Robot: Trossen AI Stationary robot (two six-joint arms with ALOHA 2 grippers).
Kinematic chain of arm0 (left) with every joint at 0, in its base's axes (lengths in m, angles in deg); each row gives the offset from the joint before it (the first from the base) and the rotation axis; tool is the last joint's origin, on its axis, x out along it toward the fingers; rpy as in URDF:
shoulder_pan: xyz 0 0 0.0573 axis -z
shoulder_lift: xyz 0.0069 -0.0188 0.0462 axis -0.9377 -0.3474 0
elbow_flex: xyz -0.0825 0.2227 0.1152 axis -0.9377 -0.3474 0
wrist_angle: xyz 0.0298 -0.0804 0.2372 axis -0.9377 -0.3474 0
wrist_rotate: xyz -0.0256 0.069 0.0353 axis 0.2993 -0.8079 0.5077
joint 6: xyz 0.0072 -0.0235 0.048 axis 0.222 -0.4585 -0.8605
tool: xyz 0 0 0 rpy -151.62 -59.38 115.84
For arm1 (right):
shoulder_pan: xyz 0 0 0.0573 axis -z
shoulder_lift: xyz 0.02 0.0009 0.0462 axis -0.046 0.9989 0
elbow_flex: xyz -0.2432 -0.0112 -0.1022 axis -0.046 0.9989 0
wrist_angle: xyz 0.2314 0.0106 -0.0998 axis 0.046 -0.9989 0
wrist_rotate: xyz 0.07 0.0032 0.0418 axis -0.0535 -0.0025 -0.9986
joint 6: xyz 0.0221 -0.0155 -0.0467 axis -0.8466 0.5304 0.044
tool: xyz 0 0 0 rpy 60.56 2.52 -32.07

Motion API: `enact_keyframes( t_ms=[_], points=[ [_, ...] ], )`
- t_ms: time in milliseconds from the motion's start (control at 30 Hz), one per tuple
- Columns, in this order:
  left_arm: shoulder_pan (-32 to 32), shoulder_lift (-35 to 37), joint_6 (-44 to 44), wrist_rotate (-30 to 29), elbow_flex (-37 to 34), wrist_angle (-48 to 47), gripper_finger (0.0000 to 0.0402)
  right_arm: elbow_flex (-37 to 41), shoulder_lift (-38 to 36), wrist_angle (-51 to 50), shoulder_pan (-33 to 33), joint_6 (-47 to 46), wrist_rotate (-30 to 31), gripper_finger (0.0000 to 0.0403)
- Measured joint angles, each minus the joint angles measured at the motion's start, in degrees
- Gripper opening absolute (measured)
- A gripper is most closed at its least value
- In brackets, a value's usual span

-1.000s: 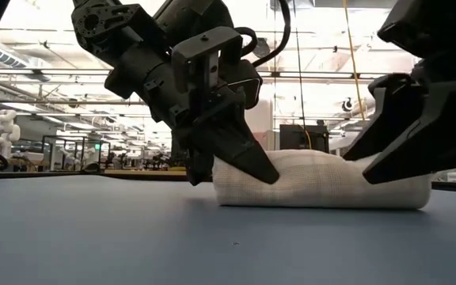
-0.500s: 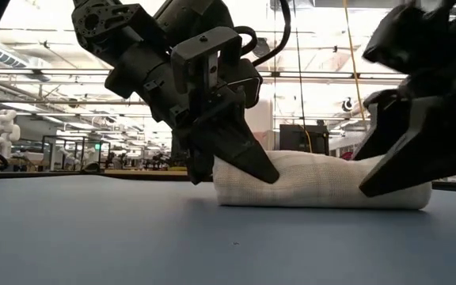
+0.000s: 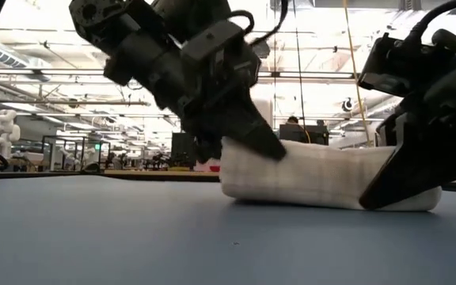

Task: Roll towel
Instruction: Roll the white towel

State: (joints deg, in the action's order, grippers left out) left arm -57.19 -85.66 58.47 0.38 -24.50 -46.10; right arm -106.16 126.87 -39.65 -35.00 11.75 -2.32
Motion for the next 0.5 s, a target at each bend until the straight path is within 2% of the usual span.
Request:
enact_keyframes(
  t_ms=[167, 333, 400, 500],
  points=[
    [0.1, 4.3, -7.8, -0.7, 0.0, -1.1, 0.0208, 0.0, 0.5, 1.4, -0.3, -1.7, -0.3, 0.0098],
    [3.3, 6.0, -16.1, -1.2, 0.0, 0.6, 0.0215, 0.0, 0.6, 1.4, -0.3, -5.5, -1.2, 0.0094],
    [5.7, 5.5, -20.0, -4.5, 0.0, 0.8, 0.0215, 0.0, 0.6, 1.4, -0.3, -7.5, -1.3, 0.0094],
    [9.4, 3.4, -26.7, -14.2, 0.0, 0.4, 0.0215, 0.0, 0.6, 1.5, -0.3, -9.2, -1.3, 0.0094]
  ],
)
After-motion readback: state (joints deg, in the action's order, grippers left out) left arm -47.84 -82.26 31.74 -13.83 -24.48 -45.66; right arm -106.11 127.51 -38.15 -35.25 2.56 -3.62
